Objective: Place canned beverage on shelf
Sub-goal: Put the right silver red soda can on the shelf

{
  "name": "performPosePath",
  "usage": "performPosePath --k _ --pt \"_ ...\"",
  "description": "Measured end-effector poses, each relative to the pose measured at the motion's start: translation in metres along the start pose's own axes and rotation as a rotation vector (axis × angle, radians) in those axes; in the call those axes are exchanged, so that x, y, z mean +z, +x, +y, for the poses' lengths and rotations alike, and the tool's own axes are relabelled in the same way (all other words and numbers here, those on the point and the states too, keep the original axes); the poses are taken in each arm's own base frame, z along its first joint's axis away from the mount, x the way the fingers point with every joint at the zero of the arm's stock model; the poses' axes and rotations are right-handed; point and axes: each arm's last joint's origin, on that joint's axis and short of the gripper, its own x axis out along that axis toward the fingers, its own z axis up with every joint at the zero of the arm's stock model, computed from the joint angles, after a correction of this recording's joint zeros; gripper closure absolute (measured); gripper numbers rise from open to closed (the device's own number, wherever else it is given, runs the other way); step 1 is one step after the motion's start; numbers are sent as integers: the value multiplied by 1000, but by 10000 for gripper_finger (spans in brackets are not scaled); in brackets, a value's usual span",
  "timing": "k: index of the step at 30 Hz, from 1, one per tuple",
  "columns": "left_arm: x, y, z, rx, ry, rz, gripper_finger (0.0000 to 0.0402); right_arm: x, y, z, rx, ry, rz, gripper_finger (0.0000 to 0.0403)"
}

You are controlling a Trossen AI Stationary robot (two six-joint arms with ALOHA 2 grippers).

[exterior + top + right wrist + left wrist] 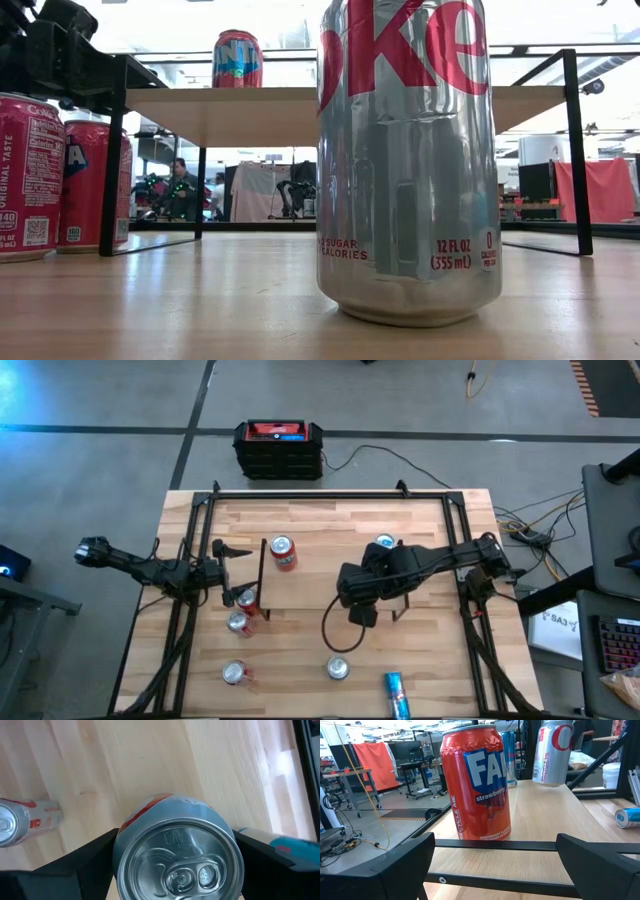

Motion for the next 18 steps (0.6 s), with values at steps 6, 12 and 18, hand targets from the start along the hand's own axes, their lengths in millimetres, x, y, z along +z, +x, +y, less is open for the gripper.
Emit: performPosePath --k 6,12,18 --pt "0 0 0 0 0 0 2 3 3 -1 8 -37 -12 79" --pt "0 0 0 0 0 0 2 8 5 0 63 -77 -19 78" --pt "0 0 0 0 0 0 2 12 10 -3 61 -66 -19 78"
